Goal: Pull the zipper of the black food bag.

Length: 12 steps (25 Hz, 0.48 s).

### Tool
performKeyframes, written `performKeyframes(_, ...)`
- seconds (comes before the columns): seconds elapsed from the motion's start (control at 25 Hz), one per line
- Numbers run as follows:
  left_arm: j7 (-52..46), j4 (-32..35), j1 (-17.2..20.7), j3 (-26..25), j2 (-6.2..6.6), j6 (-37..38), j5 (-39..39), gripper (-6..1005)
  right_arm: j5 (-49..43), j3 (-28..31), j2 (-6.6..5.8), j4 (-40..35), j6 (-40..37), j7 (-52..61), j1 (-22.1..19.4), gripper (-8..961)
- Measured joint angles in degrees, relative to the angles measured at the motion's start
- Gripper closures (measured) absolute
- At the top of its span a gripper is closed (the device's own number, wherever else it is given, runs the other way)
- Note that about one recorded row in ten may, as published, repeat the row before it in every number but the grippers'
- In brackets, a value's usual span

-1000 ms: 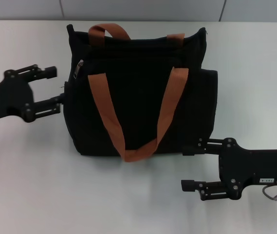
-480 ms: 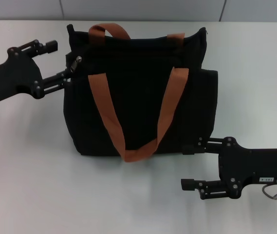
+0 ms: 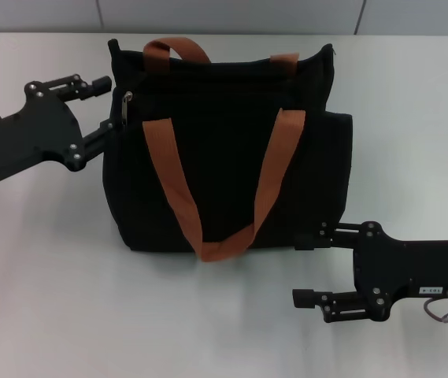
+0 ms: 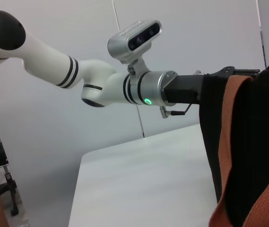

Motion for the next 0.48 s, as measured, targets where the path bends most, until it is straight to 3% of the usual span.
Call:
performKeyframes(0.2, 0.4, 0.0, -0.2, 0.2, -0.07, 0.0, 0.0, 584, 0.0, 0.1, 0.00, 0.0, 0.0, 0.1, 0.0, 186)
performKeyframes(0.48, 0.5, 0.1, 0.3, -0.3, 0.08, 3.0, -0.5, 744, 0.2, 0.1, 0.00, 0.1, -0.7, 0.1, 0.2, 186)
